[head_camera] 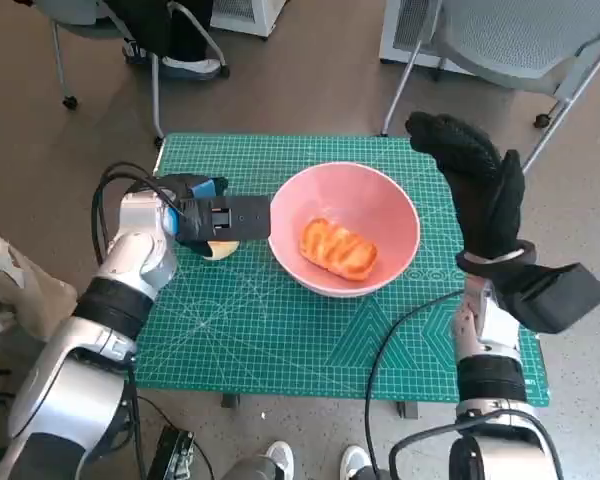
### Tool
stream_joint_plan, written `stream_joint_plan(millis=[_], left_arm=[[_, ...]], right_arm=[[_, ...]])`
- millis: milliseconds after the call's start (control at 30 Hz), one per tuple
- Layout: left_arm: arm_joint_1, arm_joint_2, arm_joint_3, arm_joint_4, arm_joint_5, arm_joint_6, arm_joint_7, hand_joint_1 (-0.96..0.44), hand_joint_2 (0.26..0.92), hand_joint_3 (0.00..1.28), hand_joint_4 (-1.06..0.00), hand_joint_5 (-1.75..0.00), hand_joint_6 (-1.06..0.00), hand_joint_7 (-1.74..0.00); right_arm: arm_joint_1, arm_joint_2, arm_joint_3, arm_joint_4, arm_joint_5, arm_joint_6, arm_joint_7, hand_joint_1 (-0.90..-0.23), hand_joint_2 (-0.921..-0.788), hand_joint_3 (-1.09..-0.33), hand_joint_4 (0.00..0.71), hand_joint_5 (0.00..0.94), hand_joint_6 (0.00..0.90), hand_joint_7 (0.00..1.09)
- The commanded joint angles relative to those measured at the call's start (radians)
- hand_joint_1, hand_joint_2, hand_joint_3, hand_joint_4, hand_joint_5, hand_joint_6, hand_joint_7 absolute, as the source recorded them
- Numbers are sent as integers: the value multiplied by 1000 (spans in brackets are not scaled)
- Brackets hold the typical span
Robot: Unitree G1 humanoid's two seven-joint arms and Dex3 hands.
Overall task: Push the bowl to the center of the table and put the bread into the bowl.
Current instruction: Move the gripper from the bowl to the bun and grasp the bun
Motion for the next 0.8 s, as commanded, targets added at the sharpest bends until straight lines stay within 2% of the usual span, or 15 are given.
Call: stream_joint_plan(millis=[33,800], left_arm=[[-39,-14,-5,54,-18,-17,20,-450,674,1,1,1,-149,0],[-116,-93,-22,294,-45,-81,132,-409,673,1,1,1,-142,0]], right_arm=[[28,-7,0,12,-5,9,-5,-662,-921,-812,179,6,-1,511],[39,-13,-1,1,3,23,2,-671,-921,-811,186,6,0,516]])
